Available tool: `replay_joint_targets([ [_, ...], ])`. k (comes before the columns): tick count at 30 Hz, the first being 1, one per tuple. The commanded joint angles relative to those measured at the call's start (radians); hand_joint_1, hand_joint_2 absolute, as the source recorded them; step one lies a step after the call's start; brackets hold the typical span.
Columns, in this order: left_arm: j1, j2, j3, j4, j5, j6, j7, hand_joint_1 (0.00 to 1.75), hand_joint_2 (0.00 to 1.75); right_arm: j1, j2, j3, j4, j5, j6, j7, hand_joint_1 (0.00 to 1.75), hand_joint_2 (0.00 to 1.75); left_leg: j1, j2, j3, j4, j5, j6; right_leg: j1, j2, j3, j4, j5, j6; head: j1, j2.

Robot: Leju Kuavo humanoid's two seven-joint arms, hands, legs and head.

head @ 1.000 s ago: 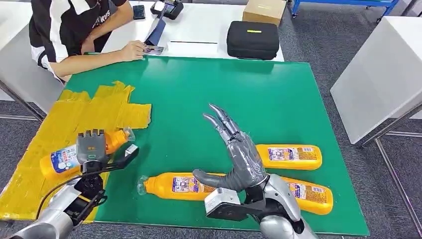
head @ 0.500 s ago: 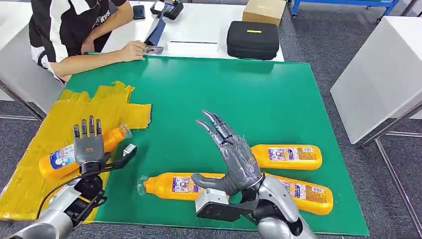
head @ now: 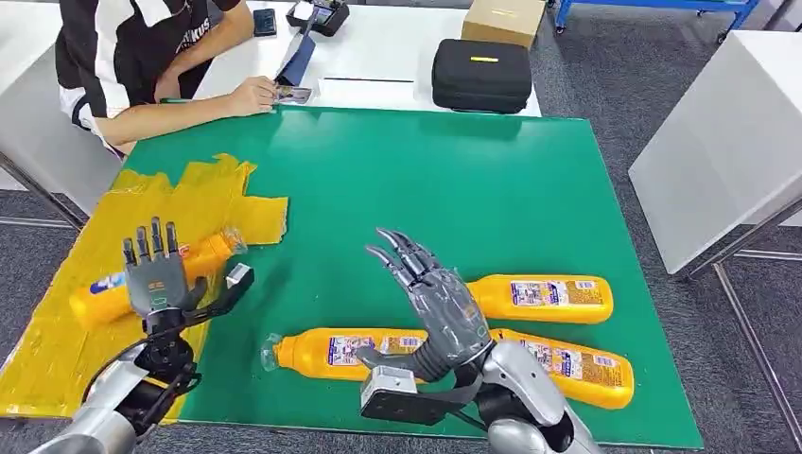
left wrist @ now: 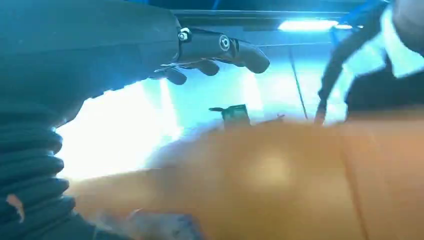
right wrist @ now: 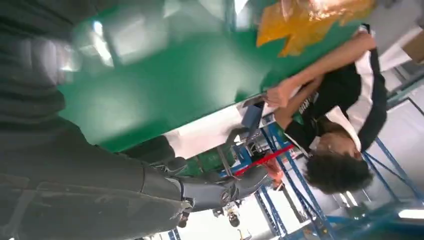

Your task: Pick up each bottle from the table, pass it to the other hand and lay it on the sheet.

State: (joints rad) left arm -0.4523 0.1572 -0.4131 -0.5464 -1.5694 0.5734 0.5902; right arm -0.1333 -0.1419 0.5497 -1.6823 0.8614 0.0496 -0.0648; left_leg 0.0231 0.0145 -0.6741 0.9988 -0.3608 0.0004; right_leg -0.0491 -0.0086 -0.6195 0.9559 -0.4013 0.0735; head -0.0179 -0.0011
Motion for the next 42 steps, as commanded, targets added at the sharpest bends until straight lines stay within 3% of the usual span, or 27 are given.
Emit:
replay_joint_targets([
  [1,0.015,0.051,-0.068,-0.171,-0.001,-0.012,0.104,0.0,1.75,-0.014,-0.026,0.057,0.079,0.039,0.034,0.025,0.0,0.0,0.001,0.0,0.005,0.0,-0.002,0.001,0.001,0.001,0.005,0.0,-0.002,-0.005,0.0,0.0],
  [14,0.063,0.065,-0.065,-0.392,-0.001,-0.025,0.103,0.0,1.75,-0.01,-0.056,0.107,0.147,0.146,0.091,0.073,0.0,0.0,0.001,-0.001,0.006,0.0,-0.003,0.001,0.001,0.001,0.007,0.0,-0.003,-0.005,0.0,0.0],
  [22,0.054,0.045,-0.056,-0.409,-0.001,-0.026,0.082,0.0,1.75,-0.028,-0.066,0.137,0.196,0.179,0.113,0.085,0.0,0.0,0.0,0.0,0.003,0.0,-0.001,0.0,0.001,0.001,0.003,-0.001,-0.001,-0.003,0.0,0.0],
  [25,0.051,0.045,-0.055,-0.408,-0.001,-0.022,0.078,0.0,1.75,-0.031,-0.069,0.146,0.207,0.19,0.123,0.089,0.0,0.0,0.0,-0.001,0.008,0.0,-0.004,0.001,0.001,0.001,0.008,0.0,-0.003,-0.006,0.0,0.0],
  [33,0.086,-0.075,0.158,-0.444,-0.001,0.058,-0.146,0.0,1.75,-0.069,-0.045,0.183,0.368,0.249,0.153,0.122,0.0,0.0,0.0,-0.001,0.007,0.0,-0.003,0.001,0.001,0.0,0.007,-0.001,-0.002,-0.005,0.0,0.0],
  [34,0.087,-0.082,0.173,-0.458,-0.001,0.064,-0.177,0.0,1.75,-0.072,-0.04,0.183,0.384,0.248,0.153,0.121,0.0,1.75,0.001,-0.001,0.006,0.0,-0.003,0.001,0.001,0.0,0.007,-0.001,-0.002,-0.005,0.0,0.0],
  [36,0.101,-0.134,0.239,-0.498,-0.001,0.069,-0.25,0.0,1.75,-0.079,-0.026,0.18,0.42,0.252,0.145,0.125,0.0,1.75,0.0,-0.001,0.006,0.0,-0.003,0.001,0.001,0.0,0.007,-0.001,-0.002,-0.005,0.0,0.0],
  [40,0.11,-0.148,0.257,-0.532,-0.001,0.09,-0.285,0.0,1.75,-0.085,-0.016,0.173,0.434,0.253,0.141,0.126,0.0,1.75,0.0,-0.001,0.005,0.0,-0.002,0.001,0.001,0.0,0.005,-0.001,-0.001,-0.004,0.0,0.0],
  [42,0.106,-0.198,0.299,-0.564,0.171,0.074,-0.464,0.0,1.75,-0.09,0.009,0.155,0.475,0.257,0.132,0.142,0.0,1.75,0.001,0.0,0.006,0.0,-0.003,0.001,0.001,0.001,0.007,0.0,-0.002,-0.005,0.0,0.0],
])
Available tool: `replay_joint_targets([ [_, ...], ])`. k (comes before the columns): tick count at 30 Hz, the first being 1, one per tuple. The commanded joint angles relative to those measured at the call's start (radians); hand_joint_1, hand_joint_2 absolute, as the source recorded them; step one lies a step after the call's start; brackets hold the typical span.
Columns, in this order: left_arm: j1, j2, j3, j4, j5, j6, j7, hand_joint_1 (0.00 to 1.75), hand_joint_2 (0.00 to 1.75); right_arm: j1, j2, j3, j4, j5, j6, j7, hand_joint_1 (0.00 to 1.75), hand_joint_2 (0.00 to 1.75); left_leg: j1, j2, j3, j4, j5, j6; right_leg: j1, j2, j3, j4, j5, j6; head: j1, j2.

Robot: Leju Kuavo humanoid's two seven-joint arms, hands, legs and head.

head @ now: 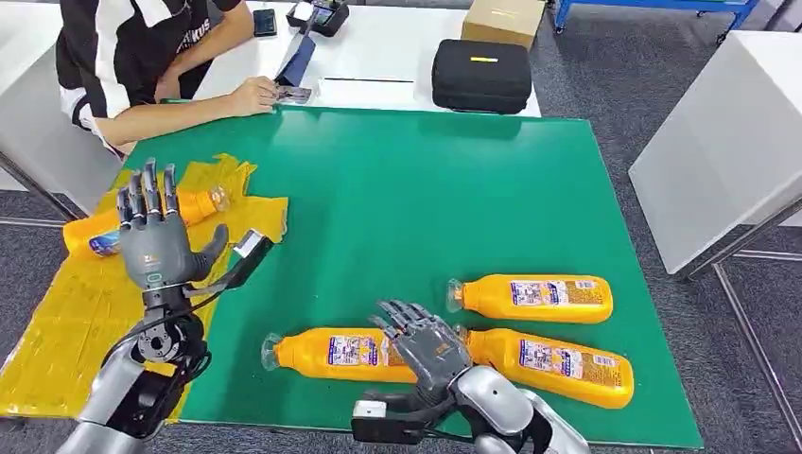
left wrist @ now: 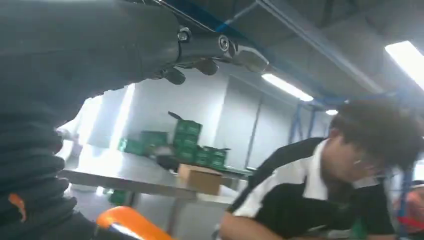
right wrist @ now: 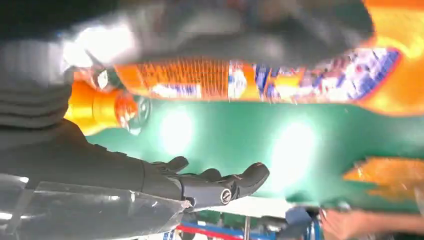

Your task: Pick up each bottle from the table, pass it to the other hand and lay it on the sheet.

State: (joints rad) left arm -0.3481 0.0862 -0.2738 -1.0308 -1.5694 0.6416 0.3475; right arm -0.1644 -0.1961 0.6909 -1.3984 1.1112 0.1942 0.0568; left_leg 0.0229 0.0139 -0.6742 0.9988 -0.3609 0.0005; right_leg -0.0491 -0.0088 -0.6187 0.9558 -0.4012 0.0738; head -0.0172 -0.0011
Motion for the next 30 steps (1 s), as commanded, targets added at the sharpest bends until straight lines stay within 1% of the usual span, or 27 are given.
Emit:
replay_joint_targets([
  [1,0.0,-0.138,0.163,-0.093,0.194,0.007,-0.248,0.0,1.75,-0.067,0.073,0.01,0.215,0.015,-0.019,0.029,0.0,1.75,0.001,0.001,0.005,0.0,-0.002,0.001,0.001,0.001,0.004,0.0,-0.001,-0.005,-0.001,0.0],
  [2,-0.003,-0.147,0.164,-0.103,0.262,-0.009,-0.29,0.0,1.75,-0.07,0.083,0.003,0.237,0.023,-0.026,0.036,0.0,1.75,0.001,0.0,0.007,0.001,-0.004,0.001,0.001,0.001,0.007,0.0,-0.003,-0.006,-0.001,0.0],
  [4,-0.006,-0.147,0.164,-0.104,0.261,-0.009,-0.29,0.0,1.75,-0.07,0.083,0.004,0.238,0.023,-0.026,0.036,0.0,1.75,0.001,-0.001,0.003,0.0,-0.001,0.001,0.001,-0.001,0.004,-0.001,-0.001,-0.004,-0.001,0.0],
  [5,-0.006,-0.147,0.164,-0.104,0.261,-0.009,-0.29,0.0,1.75,-0.07,0.083,0.004,0.238,0.023,-0.026,0.036,0.0,1.75,0.001,-0.001,0.007,0.001,-0.003,0.001,0.001,0.0,0.006,0.0,-0.003,-0.006,-0.001,0.0],
  [7,-0.005,-0.143,0.16,-0.106,0.254,0.0,-0.298,0.0,1.75,-0.073,0.088,0.004,0.249,0.029,-0.032,0.039,0.0,1.75,0.001,0.0,0.007,0.001,-0.003,0.001,0.001,0.001,0.006,0.0,-0.002,-0.006,-0.001,0.0],
  [8,-0.004,-0.147,0.159,-0.116,0.301,0.006,-0.324,0.0,1.75,-0.076,0.098,-0.004,0.264,0.032,-0.036,0.04,0.0,1.75,0.0,0.001,0.008,0.001,-0.004,0.001,0.001,0.002,0.008,0.0,-0.003,-0.007,0.0,0.0],
  [9,-0.003,-0.145,0.152,-0.129,0.314,0.006,-0.339,0.0,1.75,-0.08,0.107,-0.007,0.282,0.029,-0.037,0.032,0.0,1.75,0.0,0.001,0.005,0.0,-0.002,0.001,0.001,0.002,0.004,0.0,-0.001,-0.004,0.0,0.0],
  [10,-0.001,-0.145,0.148,-0.139,0.313,0.005,-0.34,0.0,1.75,-0.085,0.111,-0.007,0.295,0.027,-0.036,0.028,0.0,1.75,0.0,0.001,0.004,0.0,-0.002,0.001,0.001,0.001,0.004,0.0,-0.001,-0.004,0.0,0.0],
  [11,0.002,-0.146,0.14,-0.156,0.347,0.007,-0.361,0.0,1.75,-0.094,0.12,-0.007,0.319,0.024,-0.038,0.022,0.0,1.75,0.001,0.0,0.007,0.001,-0.003,0.001,0.001,0.002,0.006,0.0,-0.002,-0.006,0.0,0.0],
  [12,0.007,-0.146,0.132,-0.175,0.354,0.009,-0.368,0.0,1.75,-0.102,0.127,-0.005,0.342,0.02,-0.037,0.012,0.0,1.75,0.001,0.001,0.005,0.0,-0.002,0.0,0.001,0.002,0.005,0.0,-0.002,-0.005,-0.001,0.0],
  [13,0.012,-0.148,0.119,-0.196,0.421,0.003,-0.407,0.0,1.75,-0.111,0.136,-0.005,0.371,0.011,-0.041,-0.002,0.0,1.75,0.001,0.001,0.002,0.0,-0.001,0.0,0.001,0.001,0.002,-0.001,0.0,-0.003,-0.001,0.0],
  [14,0.014,-0.153,0.113,-0.209,0.492,-0.023,-0.435,0.0,1.75,-0.117,0.142,-0.005,0.386,0.006,-0.044,-0.011,0.0,1.75,0.001,0.0,0.006,0.0,-0.003,0.001,0.001,0.001,0.005,0.0,-0.002,-0.005,0.0,0.0],
  [16,0.013,-0.148,0.106,-0.218,0.512,-0.039,-0.442,0.0,1.75,-0.129,0.157,-0.008,0.422,-0.01,-0.049,-0.034,0.0,1.75,0.001,0.001,0.007,0.001,-0.003,0.001,0.001,0.002,0.006,0.0,-0.002,-0.006,-0.001,0.0],
  [17,0.011,-0.145,0.1,-0.219,0.521,-0.045,-0.445,0.0,1.75,-0.139,0.167,-0.007,0.447,-0.021,-0.051,-0.048,0.0,1.75,0.001,0.001,0.006,0.001,-0.003,0.001,0.001,0.002,0.005,0.0,-0.002,-0.005,-0.001,0.0],
  [18,0.01,-0.146,0.098,-0.223,0.589,-0.07,-0.472,0.0,1.75,-0.147,0.174,-0.004,0.468,-0.024,-0.051,-0.052,0.0,1.75,0.001,0.001,0.003,0.0,-0.001,0.0,0.001,0.002,0.003,-0.001,0.0,-0.003,-0.001,0.0],
  [19,0.007,-0.141,0.093,-0.219,0.596,-0.07,-0.482,0.0,1.75,-0.156,0.183,-0.001,0.49,-0.028,-0.051,-0.057,0.0,1.75,0.001,0.001,0.007,0.0,-0.003,0.001,0.001,0.002,0.006,0.0,-0.002,-0.006,-0.001,0.0],
  [20,0.007,-0.142,0.093,-0.218,0.597,-0.067,-0.483,0.0,1.75,-0.16,0.188,-0.003,0.501,-0.033,-0.049,-0.059,0.0,1.75,0.001,0.001,0.005,0.0,-0.002,0.001,0.001,0.002,0.005,0.0,-0.001,-0.005,-0.001,0.0],
  [21,0.006,-0.143,0.091,-0.22,0.625,-0.074,-0.494,0.0,1.75,-0.173,0.201,-0.001,0.538,-0.043,-0.045,-0.069,0.49,1.75,0.001,0.001,0.006,0.0,-0.003,0.001,0.001,0.002,0.006,0.0,-0.002,-0.006,0.0,0.0],
  [22,0.004,-0.14,0.086,-0.22,0.621,-0.072,-0.496,0.0,1.75,-0.179,0.208,-0.004,0.559,-0.063,-0.033,-0.086,1.4,1.75,0.001,0.001,0.007,0.0,-0.003,0.001,0.001,0.002,0.006,0.0,-0.002,-0.006,-0.001,0.0],
  [23,0.004,-0.14,0.084,-0.218,0.623,-0.075,-0.495,0.0,1.75,-0.183,0.209,-0.001,0.57,-0.068,-0.031,-0.089,1.43,1.75,0.001,0.001,0.008,0.0,-0.003,0.001,0.001,0.002,0.007,0.0,-0.002,-0.007,0.0,0.0],
  [27,0.001,-0.14,0.084,-0.218,0.63,-0.081,-0.492,0.0,1.75,-0.189,0.209,0.001,0.583,-0.074,-0.029,-0.092,1.43,1.75,0.001,0.0,0.005,-0.001,-0.001,0.0,0.001,0.001,0.004,-0.001,-0.001,-0.004,0.0,0.0],
  [29,0.001,-0.14,0.084,-0.218,0.63,-0.081,-0.492,0.0,1.75,-0.189,0.209,0.001,0.583,-0.074,-0.029,-0.092,1.43,1.75,0.001,-0.001,0.008,0.0,-0.003,0.001,0.001,0.0,0.007,0.0,-0.002,-0.006,0.0,0.0],
  [30,0.001,-0.14,0.084,-0.218,0.63,-0.081,-0.492,0.0,1.75,-0.189,0.209,0.001,0.583,-0.074,-0.029,-0.092,1.43,1.75,0.001,0.0,0.004,0.0,-0.001,0.0,0.001,0.001,0.003,-0.001,0.0,-0.003,-0.001,0.0],
])
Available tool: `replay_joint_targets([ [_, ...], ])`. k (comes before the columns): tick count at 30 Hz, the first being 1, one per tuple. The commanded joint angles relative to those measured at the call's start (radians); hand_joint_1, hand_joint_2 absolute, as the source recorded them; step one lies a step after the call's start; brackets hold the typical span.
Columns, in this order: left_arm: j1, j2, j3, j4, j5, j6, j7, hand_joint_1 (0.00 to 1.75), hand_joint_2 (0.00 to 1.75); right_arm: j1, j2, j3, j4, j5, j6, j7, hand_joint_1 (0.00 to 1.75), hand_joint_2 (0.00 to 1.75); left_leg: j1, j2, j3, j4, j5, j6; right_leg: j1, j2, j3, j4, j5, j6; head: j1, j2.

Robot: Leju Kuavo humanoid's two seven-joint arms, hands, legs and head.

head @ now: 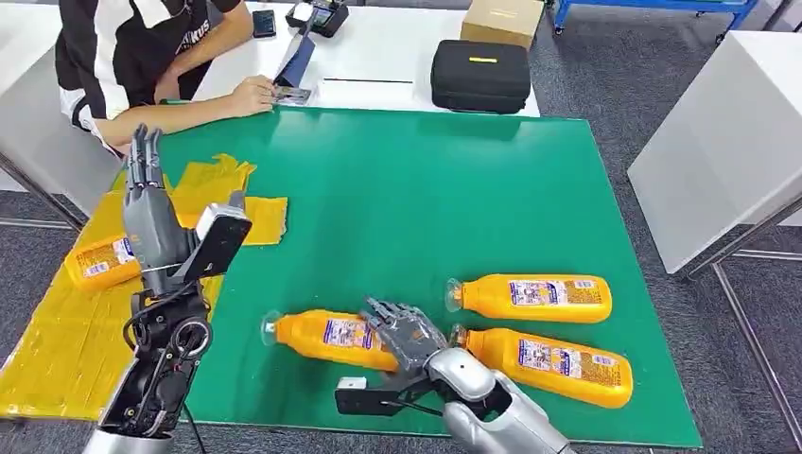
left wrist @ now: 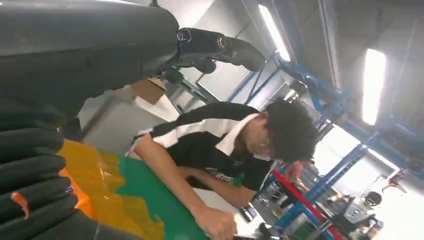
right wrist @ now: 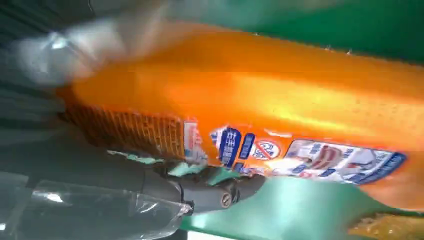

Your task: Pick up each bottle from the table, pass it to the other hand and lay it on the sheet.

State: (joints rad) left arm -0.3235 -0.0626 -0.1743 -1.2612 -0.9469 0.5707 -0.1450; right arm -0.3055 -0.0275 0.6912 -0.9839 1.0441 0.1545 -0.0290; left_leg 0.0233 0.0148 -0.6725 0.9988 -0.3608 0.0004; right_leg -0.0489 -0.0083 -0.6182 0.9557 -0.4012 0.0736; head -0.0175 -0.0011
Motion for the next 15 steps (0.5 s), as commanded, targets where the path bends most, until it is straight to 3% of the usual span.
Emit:
replay_joint_targets([
  [1,-0.023,0.009,-0.015,0.013,0.008,-0.01,0.001,0.0,1.75,-0.048,0.041,0.0,0.169,-0.007,0.011,-0.006,1.41,1.75,0.001,-0.001,0.005,0.0,-0.002,0.001,0.001,0.0,0.005,-0.001,-0.001,-0.005,0.0,0.0],
  [2,-0.026,0.012,-0.019,0.015,0.009,-0.017,0.001,0.0,1.75,-0.053,0.041,0.003,0.18,-0.014,0.019,-0.008,1.71,1.75,0.0,-0.001,0.008,0.0,-0.003,0.001,0.001,0.0,0.007,0.0,-0.003,-0.007,0.0,0.0],
  [8,-0.007,0.019,-0.012,-0.011,0.031,-0.031,0.007,0.0,1.75,-0.071,0.052,-0.002,0.222,-0.03,-0.008,-0.007,1.75,1.75,0.001,0.0,0.01,0.0,-0.003,0.001,0.001,0.001,0.009,0.0,-0.002,-0.007,0.0,0.0],
  [15,0.037,0.011,-0.004,-0.096,0.193,-0.096,-0.037,0.0,1.75,-0.045,0.059,-0.081,0.105,-0.043,-0.115,0.058,1.75,1.75,0.001,0.001,0.008,0.0,-0.002,0.001,0.001,0.001,0.007,0.0,-0.002,-0.006,0.0,0.0],
])
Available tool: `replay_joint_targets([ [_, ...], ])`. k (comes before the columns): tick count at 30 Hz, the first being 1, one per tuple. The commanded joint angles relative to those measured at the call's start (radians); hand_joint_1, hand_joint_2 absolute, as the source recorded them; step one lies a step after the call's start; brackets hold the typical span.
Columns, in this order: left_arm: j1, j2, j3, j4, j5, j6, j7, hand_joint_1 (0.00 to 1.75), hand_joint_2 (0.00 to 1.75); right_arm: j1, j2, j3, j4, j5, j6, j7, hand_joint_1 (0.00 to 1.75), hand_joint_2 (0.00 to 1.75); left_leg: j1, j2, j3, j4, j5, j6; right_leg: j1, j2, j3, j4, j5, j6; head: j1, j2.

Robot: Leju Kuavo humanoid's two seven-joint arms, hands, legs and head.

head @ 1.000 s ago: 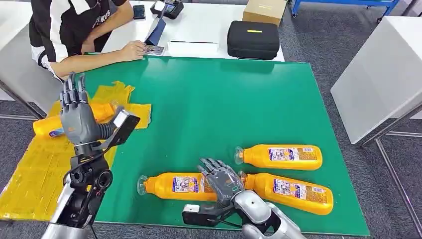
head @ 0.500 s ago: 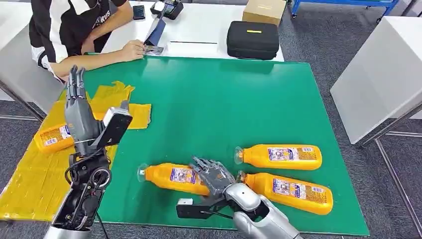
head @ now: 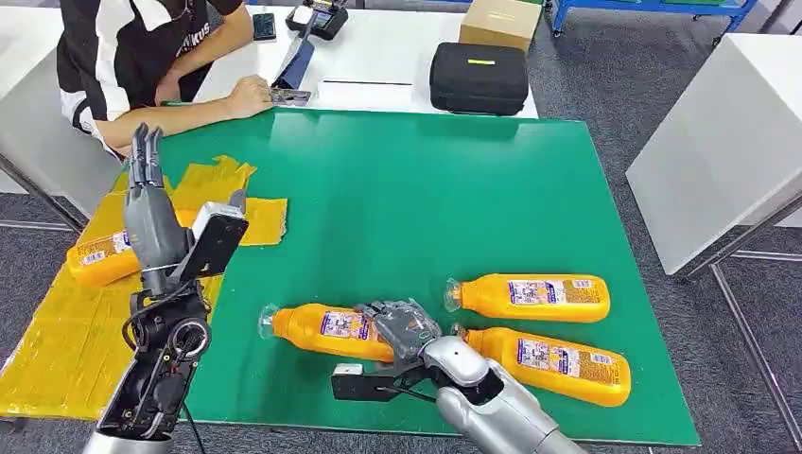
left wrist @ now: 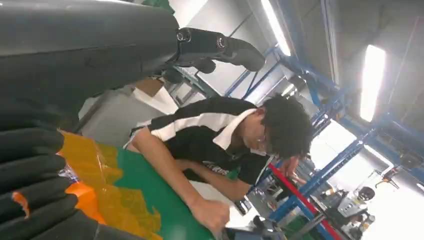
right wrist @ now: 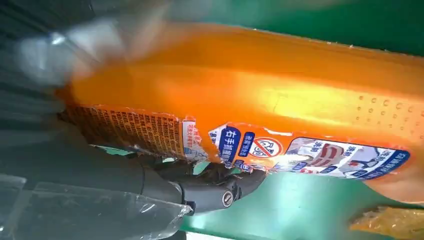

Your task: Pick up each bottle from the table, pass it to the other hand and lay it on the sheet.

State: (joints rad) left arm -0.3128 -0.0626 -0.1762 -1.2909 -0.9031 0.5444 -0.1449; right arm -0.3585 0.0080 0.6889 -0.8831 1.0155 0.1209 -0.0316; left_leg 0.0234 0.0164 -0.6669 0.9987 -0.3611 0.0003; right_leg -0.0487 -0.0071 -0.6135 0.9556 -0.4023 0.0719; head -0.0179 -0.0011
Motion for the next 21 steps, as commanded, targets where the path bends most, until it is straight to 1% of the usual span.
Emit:
replay_joint_targets([
  [1,0.028,0.012,-0.003,-0.07,0.15,-0.07,-0.037,0.0,1.75,0.01,0.023,-0.082,-0.004,-0.015,-0.08,0.064,1.75,1.75,0.0,-0.001,0.002,0.0,-0.001,0.001,0.001,0.0,0.002,0.0,-0.001,-0.004,0.0,0.0],
  [2,0.032,0.011,-0.003,-0.082,0.175,-0.084,-0.044,0.0,1.75,0.02,0.023,-0.101,-0.03,-0.017,-0.1,0.068,1.75,1.75,0.0,-0.001,0.004,0.001,-0.003,0.001,0.001,0.0,0.004,0.001,-0.002,-0.006,0.0,0.0],
  [3,0.041,0.011,-0.004,-0.101,0.173,-0.08,-0.048,0.0,1.75,0.032,0.03,-0.129,-0.061,-0.031,-0.136,0.061,1.75,1.75,0.0,-0.002,0.001,0.001,-0.001,0.001,0.0,-0.001,0.002,0.001,-0.002,-0.004,0.0,0.0],
  [4,0.047,0.01,-0.006,-0.115,0.175,-0.081,-0.049,0.0,1.75,0.037,0.031,-0.139,-0.078,-0.035,-0.143,0.061,1.75,1.75,0.0,-0.002,0.0,0.0,-0.001,0.001,0.0,-0.001,0.001,0.0,-0.001,-0.004,0.0,0.0],
  [5,0.056,0.008,-0.01,-0.133,0.212,-0.101,-0.064,0.0,1.75,0.048,0.039,-0.166,-0.103,-0.049,-0.187,0.058,1.75,1.75,0.0,-0.002,0.003,0.002,-0.003,0.002,0.001,0.0,0.003,0.001,-0.003,-0.006,0.0,0.0],
  [6,0.06,0.009,-0.012,-0.141,0.215,-0.104,-0.066,0.0,1.75,0.052,0.041,-0.176,-0.114,-0.055,-0.196,0.057,1.75,1.75,-0.001,-0.003,0.0,0.001,-0.002,0.001,0.0,-0.001,0.002,0.001,-0.001,-0.003,0.0,0.0],
  [7,0.063,0.007,-0.014,-0.143,0.215,-0.103,-0.065,0.0,1.75,0.049,0.041,-0.176,-0.116,-0.055,-0.194,0.057,1.75,1.75,0.0,-0.002,0.002,0.002,-0.004,0.001,0.0,0.001,0.003,0.002,-0.002,-0.004,0.0,0.0],
  [8,0.071,0.009,-0.019,-0.159,0.221,-0.109,-0.067,0.0,1.75,0.063,0.044,-0.193,-0.142,-0.066,-0.215,0.05,1.75,1.75,0.0,-0.002,0.003,0.002,-0.005,0.001,0.001,0.001,0.004,0.002,-0.003,-0.006,0.0,0.0],
  [9,0.072,0.009,-0.026,-0.166,0.229,-0.118,-0.072,0.0,1.75,0.071,0.049,-0.211,-0.158,-0.08,-0.237,0.036,1.75,1.75,0.0,-0.002,0.002,0.002,-0.004,0.001,0.0,0.001,0.004,0.003,-0.003,-0.005,0.0,0.0],
  [10,0.075,0.008,-0.034,-0.174,0.254,-0.134,-0.08,0.0,1.75,0.085,0.057,-0.236,-0.184,-0.107,-0.272,0.01,1.75,1.75,0.0,-0.003,-0.001,0.0,-0.002,0.001,0.0,-0.001,0.001,0.001,-0.001,-0.003,0.0,0.0],
  [11,0.075,0.008,-0.039,-0.177,0.256,-0.137,-0.081,0.0,1.75,0.091,0.059,-0.244,-0.2,-0.118,-0.28,0.003,1.75,1.75,0.0,-0.004,0.001,0.001,-0.003,0.001,0.001,-0.002,0.003,0.001,-0.003,-0.004,0.0,0.0],
  [12,0.073,0.009,-0.047,-0.175,0.258,-0.144,-0.079,0.0,1.75,0.099,0.063,-0.258,-0.225,-0.14,-0.301,-0.022,1.75,1.75,0.0,-0.003,-0.003,0.0,-0.001,0.001,0.0,-0.002,-0.001,0.0,-0.001,-0.002,0.0,0.0],
  [13,0.07,0.009,-0.051,-0.17,0.26,-0.147,-0.077,0.0,1.75,0.101,0.062,-0.262,-0.236,-0.146,-0.306,-0.027,1.75,1.75,0.0,-0.004,0.001,0.001,-0.004,0.001,0.001,-0.001,0.002,0.002,-0.003,-0.004,0.0,0.0],
  [16,0.069,0.009,-0.052,-0.166,0.261,-0.148,-0.076,0.0,1.75,0.099,0.063,-0.265,-0.241,-0.149,-0.31,-0.03,1.75,1.75,-0.001,-0.003,-0.004,0.0,-0.001,0.001,0.0,-0.001,-0.002,0.0,-0.001,-0.001,0.0,0.0],
  [17,0.066,0.01,-0.052,-0.155,0.266,-0.152,-0.074,0.0,1.75,0.103,0.067,-0.272,-0.25,-0.16,-0.329,-0.046,1.75,1.75,0.0,-0.003,-0.001,0.001,-0.003,0.001,0.0,-0.001,0.001,0.001,-0.003,-0.003,0.0,0.0],
  [18,0.067,0.008,-0.051,-0.152,0.297,-0.172,-0.073,0.0,1.75,0.104,0.071,-0.279,-0.254,-0.176,-0.358,-0.069,1.75,1.75,0.0,-0.003,-0.003,0.0,-0.002,0.001,0.0,-0.001,-0.001,0.001,-0.001,-0.002,0.0,0.0],
  [19,0.069,0.007,-0.051,-0.15,0.324,-0.189,-0.077,0.0,1.75,0.107,0.077,-0.289,-0.263,-0.194,-0.381,-0.084,1.75,1.75,0.0,-0.004,0.0,0.001,-0.004,0.001,0.0,-0.001,0.002,0.001,-0.003,-0.004,0.0,0.0],
  [21,0.075,0.007,-0.052,-0.145,0.41,-0.243,-0.094,0.0,1.75,0.105,0.084,-0.303,-0.273,-0.236,-0.425,-0.127,1.75,1.75,-0.001,-0.003,-0.003,0.001,-0.002,0.001,0.0,-0.001,-0.001,0.001,-0.001,-0.002,0.0,0.0],
])
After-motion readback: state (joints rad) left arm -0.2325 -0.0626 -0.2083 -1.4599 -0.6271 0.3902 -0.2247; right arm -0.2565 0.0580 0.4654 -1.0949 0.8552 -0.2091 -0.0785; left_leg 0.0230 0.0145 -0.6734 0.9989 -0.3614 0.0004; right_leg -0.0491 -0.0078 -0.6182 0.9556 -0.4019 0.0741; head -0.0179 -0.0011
